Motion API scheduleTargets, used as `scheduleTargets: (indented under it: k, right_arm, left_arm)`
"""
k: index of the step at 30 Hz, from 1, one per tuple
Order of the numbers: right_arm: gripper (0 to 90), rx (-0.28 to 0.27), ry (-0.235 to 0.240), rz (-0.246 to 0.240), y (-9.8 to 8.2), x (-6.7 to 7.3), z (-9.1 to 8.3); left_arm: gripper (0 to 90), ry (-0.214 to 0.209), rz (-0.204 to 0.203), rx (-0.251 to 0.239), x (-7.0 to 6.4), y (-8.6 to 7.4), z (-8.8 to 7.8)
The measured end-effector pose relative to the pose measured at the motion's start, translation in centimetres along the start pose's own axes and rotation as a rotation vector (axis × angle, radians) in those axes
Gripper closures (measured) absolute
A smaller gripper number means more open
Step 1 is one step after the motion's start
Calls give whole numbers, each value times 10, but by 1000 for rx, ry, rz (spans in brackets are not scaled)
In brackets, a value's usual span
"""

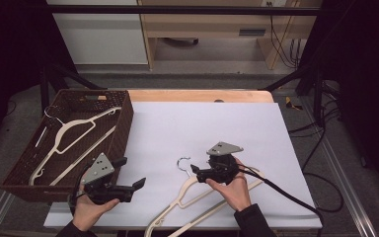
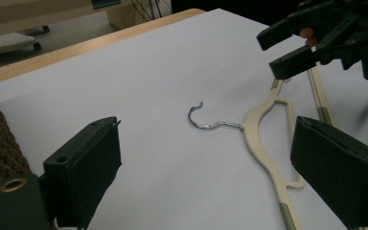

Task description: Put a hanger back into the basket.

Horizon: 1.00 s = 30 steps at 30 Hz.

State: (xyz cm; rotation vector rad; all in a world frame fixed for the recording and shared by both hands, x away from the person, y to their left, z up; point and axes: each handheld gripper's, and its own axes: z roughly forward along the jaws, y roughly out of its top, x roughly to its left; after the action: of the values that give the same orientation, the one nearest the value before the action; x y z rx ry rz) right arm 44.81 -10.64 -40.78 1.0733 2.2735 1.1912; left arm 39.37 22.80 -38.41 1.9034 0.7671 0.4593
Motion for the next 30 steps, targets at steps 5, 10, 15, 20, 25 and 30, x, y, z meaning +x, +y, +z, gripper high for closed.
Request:
scheduleTargets:
  k: [5,10,15,20,25,30]
  right_arm:
    - [266,48,12,2,1,5,22]
    - [319,95,18,7,0,8,40]
    - [409,156,19,2,-3,11,59]
    - [534,229,24,-6,-9,14,71]
    - [622,269,6,9,-13,14,79]
    - [694,290,16,22,-15,16,82]
  left_arm:
    - [96,-2,0,4,1,-3,4]
    - [95,-5,3,3,4,-5,3]
    - [95,0,4,-3,4,-6,3]
    - [97,-4,10,6,4,-6,4]
    - [98,-9,14,12,2,-7,6]
    - [99,-13,16,23,1,-7,8]
